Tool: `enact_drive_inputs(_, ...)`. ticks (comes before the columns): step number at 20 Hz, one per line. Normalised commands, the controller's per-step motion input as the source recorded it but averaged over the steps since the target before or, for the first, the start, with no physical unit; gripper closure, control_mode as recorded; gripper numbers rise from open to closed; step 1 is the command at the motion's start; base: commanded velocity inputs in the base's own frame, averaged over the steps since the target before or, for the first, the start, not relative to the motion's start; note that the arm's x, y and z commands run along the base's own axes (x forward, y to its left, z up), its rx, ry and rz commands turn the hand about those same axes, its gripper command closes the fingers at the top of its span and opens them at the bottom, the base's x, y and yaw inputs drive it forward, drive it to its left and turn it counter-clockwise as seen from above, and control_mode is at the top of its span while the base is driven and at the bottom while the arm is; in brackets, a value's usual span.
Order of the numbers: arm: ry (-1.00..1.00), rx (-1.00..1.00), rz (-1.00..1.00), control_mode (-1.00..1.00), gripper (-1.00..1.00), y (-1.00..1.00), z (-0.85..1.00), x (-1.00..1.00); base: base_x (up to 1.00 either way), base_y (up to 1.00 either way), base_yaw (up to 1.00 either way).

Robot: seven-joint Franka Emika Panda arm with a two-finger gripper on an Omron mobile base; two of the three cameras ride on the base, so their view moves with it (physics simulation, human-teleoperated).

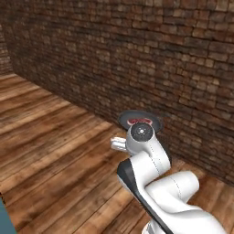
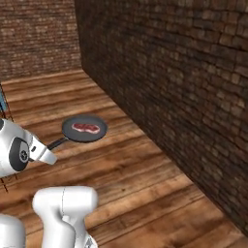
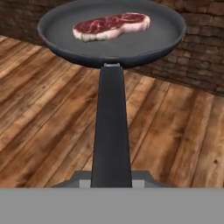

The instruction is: Pick up the pan with the steak in it and place it on the dining table. Then place the steak on the plate.

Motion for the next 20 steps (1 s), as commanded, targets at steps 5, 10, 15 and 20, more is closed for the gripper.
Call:
enact_drive_inputs(5,0.00,0.00,0.00,1.00,1.00,0.00,0.00,0.00,0.00,0.00,0.50)
enact_drive_inputs(10,0.00,0.00,0.00,1.00,1.00,0.00,0.00,0.00,0.00,0.00,0.50)
enact_drive_inputs(15,0.00,0.00,0.00,1.00,1.00,0.00,0.00,0.00,0.00,0.00,0.50)
enact_drive_inputs(20,0.00,0.00,0.00,1.00,1.00,0.00,0.00,0.00,0.00,0.00,0.47)
